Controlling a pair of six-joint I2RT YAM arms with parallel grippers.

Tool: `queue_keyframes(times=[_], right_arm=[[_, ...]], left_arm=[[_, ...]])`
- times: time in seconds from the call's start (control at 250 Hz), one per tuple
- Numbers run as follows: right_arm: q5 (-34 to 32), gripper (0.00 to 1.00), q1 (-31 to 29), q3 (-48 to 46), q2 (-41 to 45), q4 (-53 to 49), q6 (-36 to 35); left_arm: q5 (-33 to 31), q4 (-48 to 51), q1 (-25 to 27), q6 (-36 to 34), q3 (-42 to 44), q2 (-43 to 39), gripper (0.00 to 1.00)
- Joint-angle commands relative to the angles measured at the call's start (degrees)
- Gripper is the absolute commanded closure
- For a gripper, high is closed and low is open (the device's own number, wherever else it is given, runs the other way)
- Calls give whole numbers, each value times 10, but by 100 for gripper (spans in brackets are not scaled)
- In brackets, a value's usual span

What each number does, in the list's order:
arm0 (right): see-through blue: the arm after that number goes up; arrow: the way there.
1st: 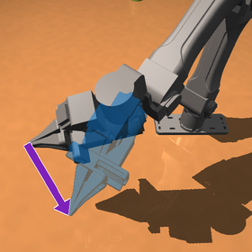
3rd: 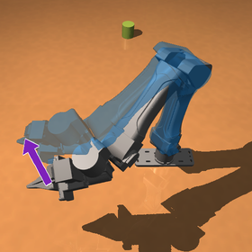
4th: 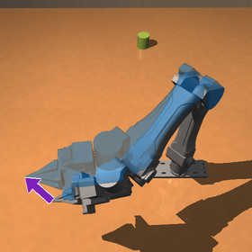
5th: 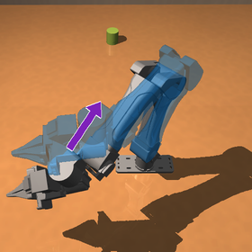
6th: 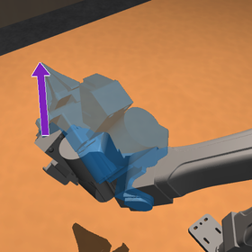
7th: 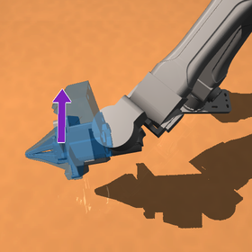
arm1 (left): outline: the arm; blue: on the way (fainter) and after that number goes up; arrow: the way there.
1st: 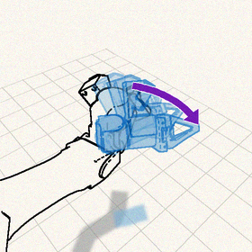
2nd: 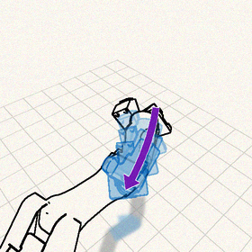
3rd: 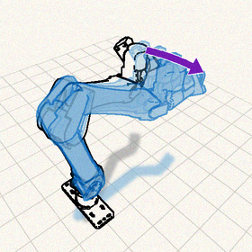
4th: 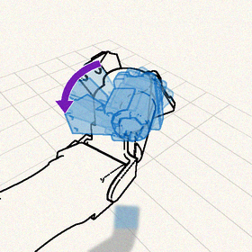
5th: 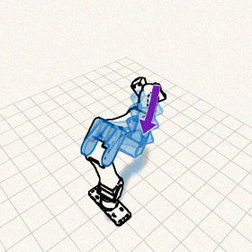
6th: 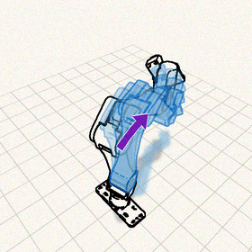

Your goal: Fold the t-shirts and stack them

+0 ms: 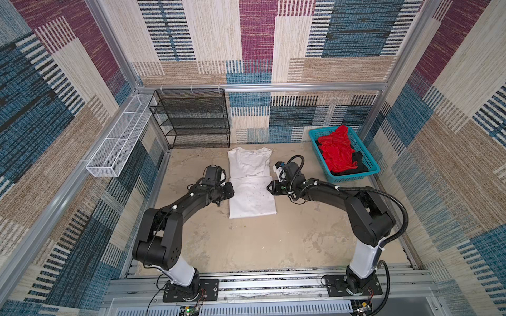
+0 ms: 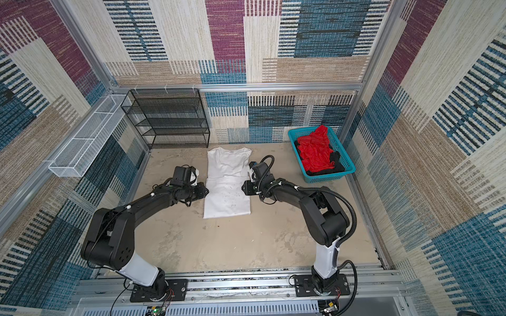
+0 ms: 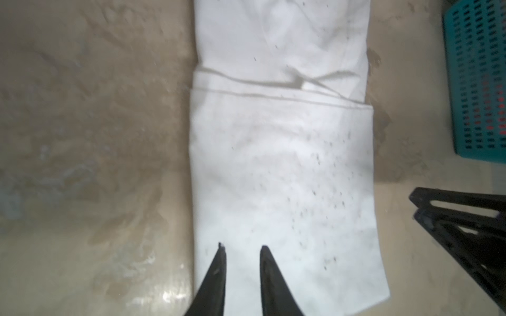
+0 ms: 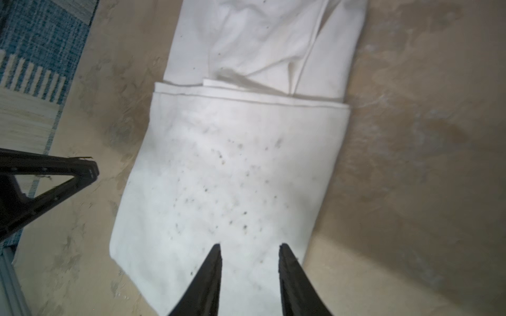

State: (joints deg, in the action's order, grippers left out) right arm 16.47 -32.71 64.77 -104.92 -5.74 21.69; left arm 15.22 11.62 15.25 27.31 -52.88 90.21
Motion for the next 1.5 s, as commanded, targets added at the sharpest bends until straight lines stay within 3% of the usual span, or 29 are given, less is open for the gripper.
queue_keyframes(times=[0.0, 0.14, 0.428, 0.768, 0.992, 1.108, 1.244, 1.495], right_arm=[[81, 64, -22, -38, 18, 32, 37], [94, 64, -47, -95, 40, 76, 78], [34, 65, -43, -184, 67, 75, 96], [7, 65, -41, -220, 102, 25, 94], [7, 65, -41, -195, 157, -28, 85], [37, 64, -45, -159, 148, -3, 86], [61, 64, -59, -112, 102, 29, 92], [44, 65, -59, -144, 43, 72, 117]], left_arm=[[84, -4, 16, 37, 36, -22, 78], [56, -8, 52, 49, 70, -37, 78], [6, -30, 53, 64, 131, -26, 79], [-8, 12, 53, 68, 175, -70, 79], [16, 69, 72, 62, 135, -122, 79], [30, 51, 102, 71, 99, -106, 79], [77, -43, 124, 111, 80, -51, 79], [84, -93, 164, 131, 45, 45, 80]])
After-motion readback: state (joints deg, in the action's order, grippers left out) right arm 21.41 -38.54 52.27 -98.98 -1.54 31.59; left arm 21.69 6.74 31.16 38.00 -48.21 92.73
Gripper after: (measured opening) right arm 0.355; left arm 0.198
